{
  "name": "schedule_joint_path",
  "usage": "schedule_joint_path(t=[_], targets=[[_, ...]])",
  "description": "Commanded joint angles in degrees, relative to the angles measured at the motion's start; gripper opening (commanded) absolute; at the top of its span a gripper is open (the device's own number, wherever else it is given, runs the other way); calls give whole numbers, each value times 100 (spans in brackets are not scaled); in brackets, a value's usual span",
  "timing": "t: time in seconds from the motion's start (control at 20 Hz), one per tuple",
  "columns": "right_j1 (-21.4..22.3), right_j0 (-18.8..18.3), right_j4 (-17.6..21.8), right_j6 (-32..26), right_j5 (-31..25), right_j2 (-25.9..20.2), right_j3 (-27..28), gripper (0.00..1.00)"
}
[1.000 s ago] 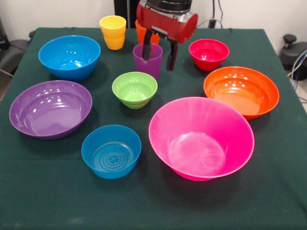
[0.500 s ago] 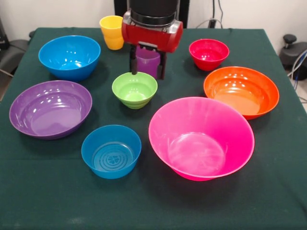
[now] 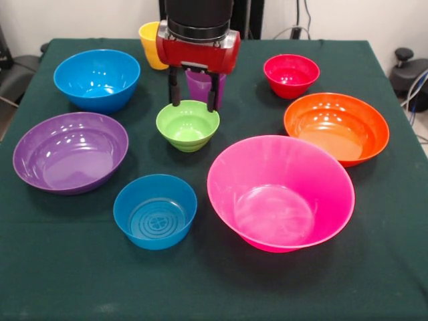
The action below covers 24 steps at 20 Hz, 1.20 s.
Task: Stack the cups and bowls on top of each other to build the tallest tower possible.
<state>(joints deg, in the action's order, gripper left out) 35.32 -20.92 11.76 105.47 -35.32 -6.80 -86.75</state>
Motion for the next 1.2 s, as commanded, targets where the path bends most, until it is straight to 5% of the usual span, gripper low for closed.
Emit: schedule_joint_path(t=[0.05,0.55,1.2], targets=[[-132,49,386,-701,-114,-616,-396,100],[-16,239,260,97,308,-446,-901,100],[-74,167,218,119,362,-429,-886,100]])
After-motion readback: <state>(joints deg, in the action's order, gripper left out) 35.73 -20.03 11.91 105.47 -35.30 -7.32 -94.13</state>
